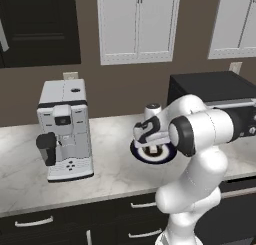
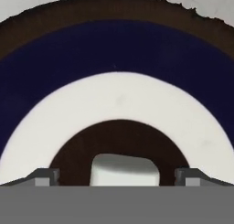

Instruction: Pick up the marshmallow and place it in the cup of hot chocolate on the dining counter.

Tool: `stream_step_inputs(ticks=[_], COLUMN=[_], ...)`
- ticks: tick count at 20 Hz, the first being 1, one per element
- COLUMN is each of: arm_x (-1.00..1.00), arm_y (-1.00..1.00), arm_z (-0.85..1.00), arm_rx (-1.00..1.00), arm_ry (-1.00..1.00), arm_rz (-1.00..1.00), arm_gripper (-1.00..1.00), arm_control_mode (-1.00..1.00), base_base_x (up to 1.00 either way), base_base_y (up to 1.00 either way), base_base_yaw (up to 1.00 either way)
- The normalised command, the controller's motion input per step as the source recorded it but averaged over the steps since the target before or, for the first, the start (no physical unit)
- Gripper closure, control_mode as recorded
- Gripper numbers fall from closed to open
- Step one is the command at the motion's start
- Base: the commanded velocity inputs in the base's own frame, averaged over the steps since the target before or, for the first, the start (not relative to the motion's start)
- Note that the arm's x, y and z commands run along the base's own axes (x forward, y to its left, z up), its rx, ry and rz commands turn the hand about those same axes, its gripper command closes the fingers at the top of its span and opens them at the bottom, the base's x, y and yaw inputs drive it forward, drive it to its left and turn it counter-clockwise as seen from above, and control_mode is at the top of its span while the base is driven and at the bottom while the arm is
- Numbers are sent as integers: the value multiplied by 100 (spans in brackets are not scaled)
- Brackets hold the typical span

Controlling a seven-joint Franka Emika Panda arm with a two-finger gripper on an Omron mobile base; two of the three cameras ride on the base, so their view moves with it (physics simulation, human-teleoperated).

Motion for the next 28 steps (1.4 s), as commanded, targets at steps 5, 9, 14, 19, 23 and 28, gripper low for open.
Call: stream_step_inputs(ticks=[5,9,14,19,23,28], arm_x=[-1,-11,-9,-20,-40,-53], arm_y=[0,0,0,0,0,0], arm_z=[-18,-3,0,22,77,83], arm_rx=[0,0,0,0,1,10], arm_ry=[0,0,-1,-7,-10,-14], arm_rz=[0,-1,-2,0,0,5], arm_gripper=[100,100,100,100,100,100], arm_control_mode=[-100,-100,-100,-100,-100,-100], base_base_x=[0,0,0,0,0,0], base_base_y=[0,0,0,0,0,0], base_base_yaw=[0,0,0,0,0,0])
